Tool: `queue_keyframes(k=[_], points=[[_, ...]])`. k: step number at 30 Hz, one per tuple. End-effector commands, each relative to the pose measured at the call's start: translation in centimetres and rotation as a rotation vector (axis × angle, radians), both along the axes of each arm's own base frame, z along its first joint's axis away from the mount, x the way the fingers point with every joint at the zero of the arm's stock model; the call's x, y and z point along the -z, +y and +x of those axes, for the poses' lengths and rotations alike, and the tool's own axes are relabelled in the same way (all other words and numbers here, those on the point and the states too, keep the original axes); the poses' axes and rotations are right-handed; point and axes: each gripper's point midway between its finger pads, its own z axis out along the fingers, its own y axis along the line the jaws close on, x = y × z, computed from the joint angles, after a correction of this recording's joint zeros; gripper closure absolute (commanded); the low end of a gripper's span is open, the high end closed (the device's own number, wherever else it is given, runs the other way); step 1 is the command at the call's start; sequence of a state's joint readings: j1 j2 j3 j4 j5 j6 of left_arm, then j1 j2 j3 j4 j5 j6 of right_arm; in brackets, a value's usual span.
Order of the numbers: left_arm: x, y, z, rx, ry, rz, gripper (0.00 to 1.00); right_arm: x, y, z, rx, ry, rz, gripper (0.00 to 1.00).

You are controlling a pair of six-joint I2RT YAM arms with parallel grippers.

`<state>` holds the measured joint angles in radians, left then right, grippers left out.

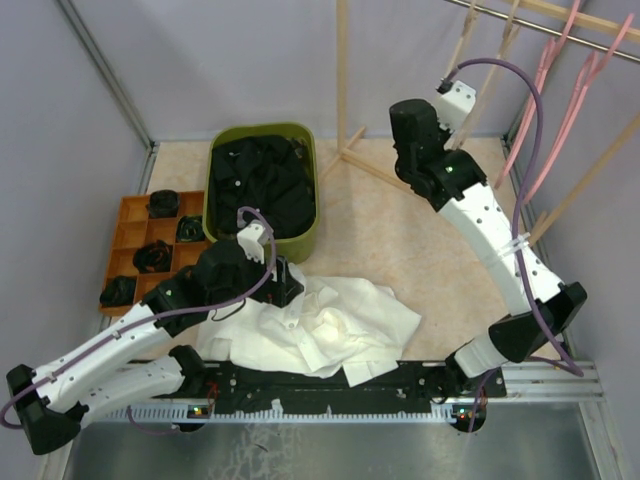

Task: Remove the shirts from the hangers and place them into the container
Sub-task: Place the hanger at the clothesline.

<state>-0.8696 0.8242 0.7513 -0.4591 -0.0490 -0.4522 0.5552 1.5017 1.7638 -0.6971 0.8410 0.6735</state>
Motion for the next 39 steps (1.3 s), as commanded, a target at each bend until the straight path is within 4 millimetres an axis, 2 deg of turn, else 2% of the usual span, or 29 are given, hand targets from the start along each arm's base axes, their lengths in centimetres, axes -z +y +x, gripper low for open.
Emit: queue_keyframes(k=[1, 3, 6, 11, 17, 20, 31, 39], points=[[-1.4, -0.7, 0.3, 0.016, -0.030, -0.041, 0.01, -2.6, -0.2, -0.7, -0.019, -0.089, 0.069, 0.75], [-1.4, -0.8, 0.3, 0.017, -0.029, -0.042, 0.01, -2.9, 0.0, -0.7, -0.034, -0.098, 0.080, 0.77], [-1.5, -0.8, 0.3, 0.016, -0.029, -0.044, 0.01, -3.7, 0.1, -0.9, -0.043, -0.115, 0.090, 0.92], [-1.6, -0.8, 0.3, 0.013, -0.031, -0.045, 0.01, -5.3, 0.1, -1.0, -0.053, -0.141, 0.095, 0.95], [-1.6, -0.8, 0.4, 0.014, -0.031, -0.047, 0.01, -6.2, 0.1, -0.9, -0.056, -0.126, 0.072, 0.99], [-1.6, -0.8, 0.3, 0.017, -0.029, -0.048, 0.01, -6.0, 0.2, -0.6, -0.054, -0.091, 0.049, 0.97], [-1.9, -0.2, 0.1, 0.005, -0.038, -0.054, 0.01, -2.8, 1.0, 0.9, -0.106, 0.049, 0.026, 0.94], [-1.7, -0.3, 0.0, 0.008, -0.037, -0.055, 0.01, -2.8, 1.1, 0.7, -0.122, 0.057, 0.031, 0.83]])
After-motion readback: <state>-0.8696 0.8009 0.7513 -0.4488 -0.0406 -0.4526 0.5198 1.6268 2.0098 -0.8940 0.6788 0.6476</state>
